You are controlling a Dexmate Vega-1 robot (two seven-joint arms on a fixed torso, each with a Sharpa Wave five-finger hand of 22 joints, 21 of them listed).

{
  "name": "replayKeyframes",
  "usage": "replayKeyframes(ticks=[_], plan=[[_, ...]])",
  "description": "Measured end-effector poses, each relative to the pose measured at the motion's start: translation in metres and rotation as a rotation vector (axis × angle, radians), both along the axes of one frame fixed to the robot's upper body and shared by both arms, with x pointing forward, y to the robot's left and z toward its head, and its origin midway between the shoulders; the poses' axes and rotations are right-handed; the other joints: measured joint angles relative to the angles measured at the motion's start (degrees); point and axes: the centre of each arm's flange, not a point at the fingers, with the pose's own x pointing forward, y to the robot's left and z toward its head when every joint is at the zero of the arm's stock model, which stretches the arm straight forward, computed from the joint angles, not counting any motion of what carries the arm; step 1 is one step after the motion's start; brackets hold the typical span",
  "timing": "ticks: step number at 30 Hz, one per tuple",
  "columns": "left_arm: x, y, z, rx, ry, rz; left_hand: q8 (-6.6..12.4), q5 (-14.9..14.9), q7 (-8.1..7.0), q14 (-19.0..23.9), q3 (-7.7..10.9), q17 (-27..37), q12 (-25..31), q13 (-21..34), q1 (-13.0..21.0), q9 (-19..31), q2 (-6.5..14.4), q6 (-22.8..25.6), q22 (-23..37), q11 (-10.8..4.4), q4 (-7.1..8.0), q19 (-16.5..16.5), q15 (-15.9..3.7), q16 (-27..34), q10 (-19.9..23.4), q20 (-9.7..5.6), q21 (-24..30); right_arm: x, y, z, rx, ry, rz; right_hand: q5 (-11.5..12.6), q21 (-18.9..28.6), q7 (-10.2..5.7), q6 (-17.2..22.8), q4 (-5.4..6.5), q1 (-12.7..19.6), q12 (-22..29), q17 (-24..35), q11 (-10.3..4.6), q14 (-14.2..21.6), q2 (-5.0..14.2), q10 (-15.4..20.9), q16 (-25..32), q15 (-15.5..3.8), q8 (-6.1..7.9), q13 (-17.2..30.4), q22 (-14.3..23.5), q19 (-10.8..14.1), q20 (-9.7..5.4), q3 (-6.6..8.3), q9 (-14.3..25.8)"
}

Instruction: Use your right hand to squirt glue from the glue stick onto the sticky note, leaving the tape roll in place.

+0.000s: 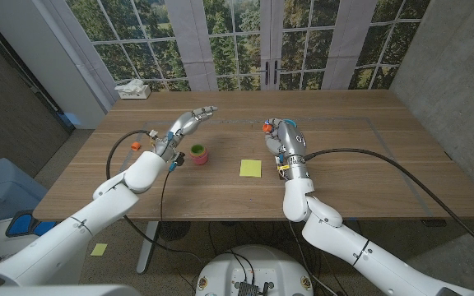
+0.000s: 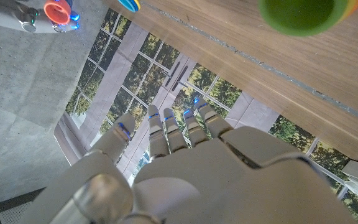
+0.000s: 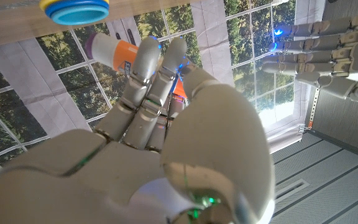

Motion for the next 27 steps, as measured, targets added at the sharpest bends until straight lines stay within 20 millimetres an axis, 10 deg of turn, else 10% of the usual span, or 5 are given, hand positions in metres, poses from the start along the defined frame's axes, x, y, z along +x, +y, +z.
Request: replayKeyframes(ticks=[27], plan=[[-0.020, -0.024, -0.004, 0.250, -0.056, 0.067, -0.43, -1.1, -1.89, -0.9, -2.62, -0.3, -0.6, -0.2, 1.7, -0.2, 1.0, -2.1, -0.1, -1.23, -4.23, -2.3, 0.13, 0.0, -2.6, -0.92, 0.0, -0.015, -0.012, -0.011, 0.088, -0.016, 0.067, 0.0, 0.0, 0.00, 0.0, 0.00, 0.0, -0.6, 0.5, 0.11, 0.1, 0.00, 0.5, -0.3, 0.11, -0.02, 0.4, 0.0, 0.0, 0.00, 0.00, 0.0]])
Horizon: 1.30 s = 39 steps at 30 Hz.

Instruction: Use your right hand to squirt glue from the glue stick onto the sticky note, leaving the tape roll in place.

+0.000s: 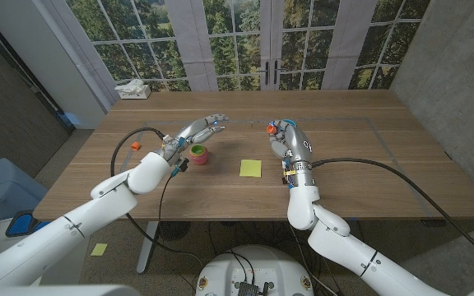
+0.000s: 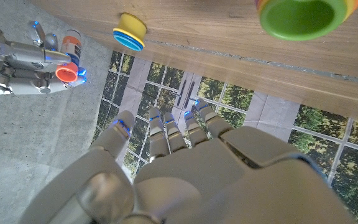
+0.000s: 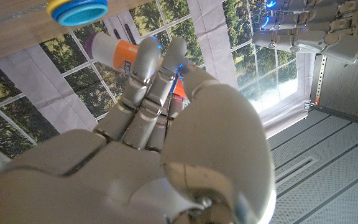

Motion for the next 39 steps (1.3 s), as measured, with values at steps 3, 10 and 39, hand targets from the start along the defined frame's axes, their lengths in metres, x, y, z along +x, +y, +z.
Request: replayKeyframes(ticks=[3, 10, 39], plan=[[-0.002, -0.002, -0.001, 0.018, 0.002, -0.004, 0.00, 0.0, -0.01, -0.4, -0.01, 0.0, 0.0, 0.0, 0.1, 0.0, -0.1, 0.0, -0.3, 0.00, -0.48, 0.0, -0.02, 0.0, 0.0, 0.04, 0.0, -0.002, -0.001, 0.000, 0.016, -0.002, 0.017, 0.0, 0.0, 0.00, 0.0, 0.02, 0.0, 0.0, 0.0, 0.00, 0.0, 0.00, 0.0, 0.0, 0.00, -0.01, 0.0, 0.0, 0.0, 0.00, 0.02, 0.0], [-0.007, -0.006, -0.005, 0.056, 0.013, -0.007, 0.00, 0.0, -0.66, -0.4, -0.24, 0.0, 0.0, 0.0, 0.6, 0.0, -0.1, -0.7, -0.3, -0.72, -1.34, -0.3, -0.02, 0.0, -0.7, 0.31, 0.0, -0.007, -0.005, 0.000, 0.047, -0.004, 0.051, -0.1, 0.0, 0.00, 0.0, 0.03, 0.0, 0.0, 0.3, 0.00, 0.1, 0.00, 0.0, 0.0, 0.10, -0.10, 0.1, 0.0, 0.0, 0.00, 0.03, 0.0], [-0.016, -0.022, -0.033, 0.164, 0.020, 0.017, -0.23, -0.2, -0.49, -1.0, -2.53, 0.0, -0.2, 0.0, 0.9, 0.0, 0.2, -4.2, -0.1, -0.61, -3.16, -0.4, -0.02, 0.0, -3.1, 0.83, 0.0, -0.018, -0.014, -0.005, 0.189, 0.050, 0.220, 0.0, -0.6, 0.00, 0.0, 0.03, 0.0, -0.7, 0.5, 0.29, 0.5, 0.00, 0.3, 0.0, -0.12, 0.03, 0.4, -0.2, 0.2, 0.21, 0.03, -0.5]])
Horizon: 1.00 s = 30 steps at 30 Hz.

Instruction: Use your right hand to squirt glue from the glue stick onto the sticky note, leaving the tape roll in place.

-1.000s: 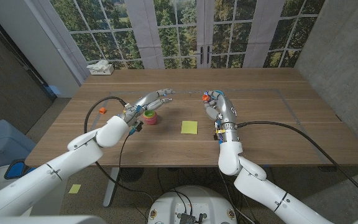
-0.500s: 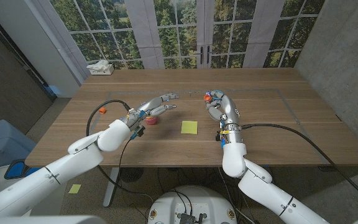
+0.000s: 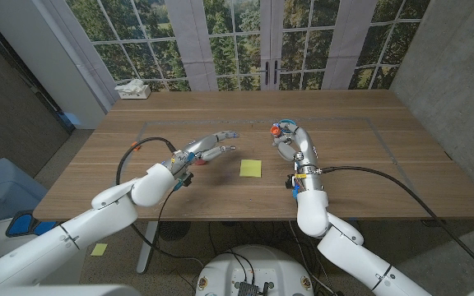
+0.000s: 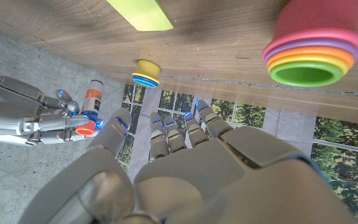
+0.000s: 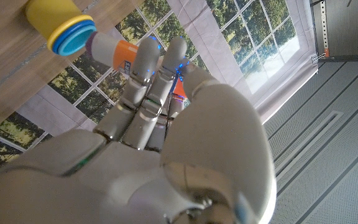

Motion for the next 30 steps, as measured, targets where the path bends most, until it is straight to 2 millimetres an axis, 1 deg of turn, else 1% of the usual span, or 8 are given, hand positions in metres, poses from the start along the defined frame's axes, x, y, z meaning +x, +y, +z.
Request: replayKeyframes(ticks=[4, 11, 13, 20, 22, 25, 27, 30], plan=[[0.000, -0.001, -0.001, 0.018, -0.008, 0.005, 0.00, 0.0, 0.00, 0.0, 0.00, 0.0, 0.0, 0.0, 0.0, 0.0, 0.0, 0.0, 0.0, 0.00, 0.00, 0.0, 0.00, 0.0, 0.0, 0.00, 0.0, -0.001, 0.000, 0.000, 0.015, 0.003, 0.017, 0.0, 0.0, 0.00, 0.0, 0.00, 0.0, 0.0, 0.3, 0.00, 0.0, 0.00, 0.0, 0.0, 0.00, -0.01, 0.0, 0.0, 0.4, -0.35, 0.00, 0.0], [0.001, -0.001, -0.003, 0.047, -0.021, 0.021, 0.00, 0.0, 0.00, 0.0, -0.47, 0.0, 0.0, 0.0, 0.0, 0.0, 0.0, 0.0, 0.0, 0.01, 0.00, 0.0, 0.00, 0.0, 0.4, 0.00, 0.0, -0.004, 0.003, 0.001, 0.042, 0.010, 0.066, 0.0, -0.1, 0.00, 0.0, 0.00, 0.0, -0.2, 0.3, 0.00, 0.0, 0.00, 0.0, -0.2, 0.02, -0.03, 0.1, 0.0, 0.3, -0.33, 0.00, 0.3], [0.000, -0.001, -0.005, 0.063, -0.022, 0.026, 0.00, 0.0, 0.60, 0.0, -0.47, 0.0, 0.0, 0.1, 0.0, 0.0, 0.0, -0.1, 0.0, 0.01, 0.00, 0.0, 0.00, 0.0, 0.4, 0.00, 0.0, -0.004, 0.004, 0.001, 0.047, 0.015, 0.077, 0.0, -0.2, 0.00, 0.0, 0.00, 0.0, -0.3, 0.3, 0.00, 0.0, 0.00, 0.0, -0.2, 0.02, -0.04, 0.2, 0.0, 0.3, -0.33, 0.00, 0.3], [0.000, 0.000, -0.010, 0.089, -0.022, 0.040, 0.00, 0.0, 0.94, 0.4, -0.72, 0.0, 0.2, 0.2, 0.0, 0.0, 0.0, 0.1, 0.0, 0.01, 0.24, 0.0, 0.00, 0.0, 0.4, 0.00, 0.0, -0.007, 0.006, 0.001, 0.071, 0.033, 0.119, -0.1, -0.2, 0.00, 0.0, 0.00, 0.0, -0.5, 0.5, 0.00, 0.1, 0.00, 0.0, -0.2, 0.11, -0.12, 0.3, 0.0, 0.3, -0.32, 0.00, 0.3], [0.000, -0.001, -0.013, 0.099, -0.018, 0.042, 0.00, 0.0, 1.05, 0.4, -1.19, 0.1, 0.2, 0.2, 0.0, 0.0, 0.0, 0.0, 0.0, 0.01, 0.25, 0.0, 0.00, 0.0, 0.4, 0.00, 0.0, -0.007, 0.007, 0.001, 0.078, 0.043, 0.135, -0.1, -0.2, 0.00, 0.0, 0.00, 0.0, -0.5, 0.5, 0.00, 0.1, 0.00, 0.0, -0.2, 0.11, -0.13, 0.3, 0.0, 0.3, -0.32, 0.00, 0.3], [0.000, -0.001, -0.015, 0.110, -0.016, 0.043, 0.00, 0.0, 0.80, 0.4, -1.52, 0.1, 0.2, 0.2, 0.0, 0.0, 0.0, -1.5, 0.0, 0.21, 0.58, 0.0, 0.00, 0.0, 0.2, -0.01, 0.0, -0.008, 0.008, 0.001, 0.086, 0.050, 0.149, -0.1, -0.2, 0.00, 0.0, 0.00, 0.0, -0.5, 0.5, 0.00, 0.1, 0.00, 0.0, -0.2, 0.11, -0.14, 0.3, 0.0, 0.3, -0.32, 0.00, 0.3], [0.000, -0.002, -0.018, 0.120, -0.009, 0.042, 0.00, 0.0, 0.71, 0.4, -1.98, 0.1, 0.2, 0.2, 0.0, 0.0, 0.0, -1.5, 0.0, 0.23, 0.55, 0.0, 0.00, 0.0, 0.2, 0.00, 0.0, -0.008, 0.009, 0.000, 0.094, 0.063, 0.168, -0.2, -0.2, 0.00, 0.0, 0.00, 0.0, -0.6, 0.5, 0.00, 0.1, 0.00, 0.0, -0.2, 0.12, -0.18, 0.5, 0.0, 0.3, -0.32, 0.00, 0.3], [0.000, -0.002, -0.022, 0.128, 0.004, 0.044, 0.00, 0.0, 0.71, 0.4, -1.98, 0.1, 0.2, 0.2, 0.0, 0.0, 0.0, -1.5, 0.0, 0.23, 0.55, 0.0, 0.00, 0.0, 0.2, 0.00, 0.0, -0.008, 0.010, -0.001, 0.099, 0.072, 0.181, 0.0, -0.4, 0.00, 0.0, 0.00, 0.0, -0.7, 0.5, 0.00, 0.1, 0.00, 0.0, -0.2, 0.12, -0.15, 0.5, 0.0, 0.3, -0.32, 0.00, 0.3]])
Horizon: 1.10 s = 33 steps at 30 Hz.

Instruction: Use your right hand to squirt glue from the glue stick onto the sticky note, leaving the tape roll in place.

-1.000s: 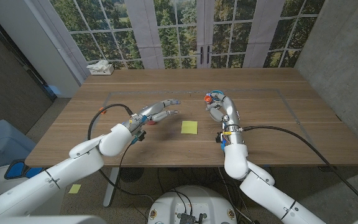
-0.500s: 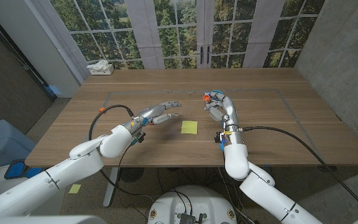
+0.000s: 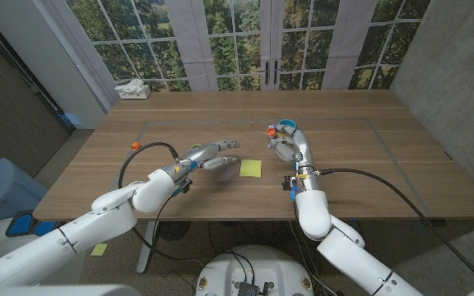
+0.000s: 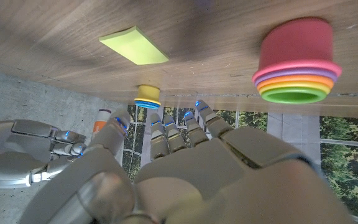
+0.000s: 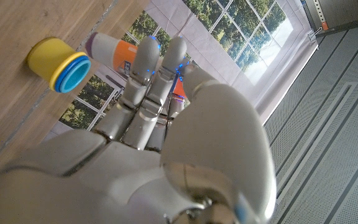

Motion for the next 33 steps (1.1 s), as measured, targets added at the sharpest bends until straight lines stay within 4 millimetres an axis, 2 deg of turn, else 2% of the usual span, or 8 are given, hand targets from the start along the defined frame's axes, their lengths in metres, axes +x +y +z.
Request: replayKeyframes(ticks=[18, 24, 27, 30, 33], plan=[[0.005, -0.003, -0.011, 0.039, 0.058, 0.007, 0.00, 0.0, 0.00, -0.2, -0.46, -0.1, 0.0, 0.0, 0.0, 0.0, 0.0, 0.0, 0.0, -0.18, -0.01, -0.5, -0.13, 0.0, -0.5, 0.10, 0.0, 0.000, 0.007, -0.002, 0.015, 0.036, 0.077, 0.0, -0.2, 0.00, 0.0, 0.00, 0.0, -0.3, 0.0, 0.00, 0.0, 0.00, 0.0, -0.2, 0.02, 0.15, 0.3, 0.0, 0.0, 0.00, 0.00, 0.1], [0.006, -0.006, -0.012, 0.061, 0.065, 0.014, 0.00, 0.0, 0.00, -1.2, -1.69, 0.0, 0.0, 0.0, -0.9, 0.0, -0.2, 0.0, 0.0, -0.01, 0.25, -1.5, 0.10, 0.0, -0.6, -0.56, 0.0, -0.001, 0.008, -0.001, 0.016, 0.038, 0.097, 0.0, -0.2, 0.00, 0.0, 0.00, 0.0, -0.4, 0.3, 0.00, 0.0, 0.00, 0.0, -0.2, 0.02, 0.14, 0.3, 0.0, 0.4, 0.07, 0.00, 0.2], [0.007, -0.007, -0.013, 0.079, 0.067, 0.021, 0.26, 0.0, 0.29, -1.5, -2.76, 0.0, 0.1, 0.0, -1.7, 0.0, -1.0, 0.3, 0.0, -0.03, 0.39, -2.6, -0.20, 0.0, -0.6, -0.73, 0.0, -0.001, 0.007, 0.000, 0.017, 0.038, 0.102, 0.0, -0.2, 0.00, 0.0, 0.00, 0.0, -0.5, 0.3, 0.00, 0.0, 0.00, 0.0, -0.2, 0.03, 0.13, 0.3, 0.0, 0.6, -0.20, 0.00, 0.2], [0.008, -0.009, -0.014, 0.095, 0.067, 0.025, 0.48, 0.0, -0.10, -1.5, -2.92, -0.1, 0.3, 0.0, -2.2, 0.0, -1.4, 1.2, 0.0, -0.64, 0.23, -2.8, -0.20, 0.0, 0.0, -0.51, 0.0, -0.001, 0.007, -0.001, 0.018, 0.039, 0.105, 0.0, -0.2, 0.00, 0.0, 0.00, 0.0, -0.5, 0.3, -0.19, 0.1, 0.00, 0.2, -0.4, 0.12, 0.12, 0.3, 0.0, 0.6, -0.20, 0.00, 0.2], [0.008, -0.011, -0.014, 0.106, 0.066, 0.025, 0.48, 0.0, -0.09, -1.5, -3.39, -0.2, 0.3, 0.0, -2.6, 0.0, -1.8, 1.2, 0.0, -0.64, 0.23, -3.1, -0.20, 0.0, 0.0, -0.82, 0.0, -0.001, 0.006, -0.001, 0.021, 0.042, 0.111, 0.0, -0.2, 0.00, 0.0, 0.00, 0.0, -0.7, 0.3, -0.19, 0.1, 0.00, 0.2, -0.4, 0.12, 0.10, 0.5, 0.0, 0.6, -0.20, 0.00, 0.2]])
